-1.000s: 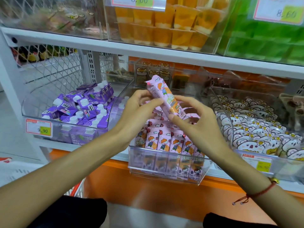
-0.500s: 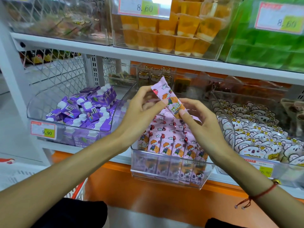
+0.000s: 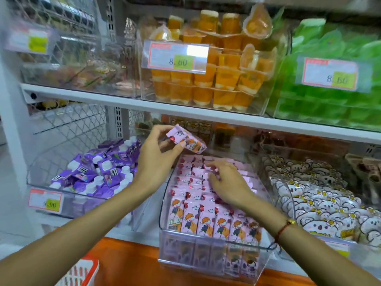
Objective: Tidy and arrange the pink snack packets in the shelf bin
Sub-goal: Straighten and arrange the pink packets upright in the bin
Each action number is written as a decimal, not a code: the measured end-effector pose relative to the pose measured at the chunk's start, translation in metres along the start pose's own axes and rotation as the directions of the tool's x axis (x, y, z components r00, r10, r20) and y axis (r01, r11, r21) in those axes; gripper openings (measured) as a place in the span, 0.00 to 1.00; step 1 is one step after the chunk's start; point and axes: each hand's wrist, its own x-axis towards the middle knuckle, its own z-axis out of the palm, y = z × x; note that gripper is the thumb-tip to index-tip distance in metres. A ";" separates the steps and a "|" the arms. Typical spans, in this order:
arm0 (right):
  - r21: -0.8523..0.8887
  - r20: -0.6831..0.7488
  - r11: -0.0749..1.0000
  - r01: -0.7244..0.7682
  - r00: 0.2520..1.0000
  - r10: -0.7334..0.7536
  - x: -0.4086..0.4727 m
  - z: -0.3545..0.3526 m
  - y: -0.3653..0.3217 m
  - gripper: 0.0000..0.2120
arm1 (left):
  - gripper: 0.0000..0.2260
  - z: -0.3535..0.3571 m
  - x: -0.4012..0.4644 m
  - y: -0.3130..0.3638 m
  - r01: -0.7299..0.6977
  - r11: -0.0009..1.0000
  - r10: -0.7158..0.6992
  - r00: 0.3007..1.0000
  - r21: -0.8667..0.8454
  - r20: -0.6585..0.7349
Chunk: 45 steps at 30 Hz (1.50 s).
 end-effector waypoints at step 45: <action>-0.211 0.217 0.951 0.224 0.960 -0.178 -0.094 -0.010 -0.006 0.23 | 0.11 0.051 0.065 -0.039 -0.595 0.297 -0.277 0.695 0.747 0.663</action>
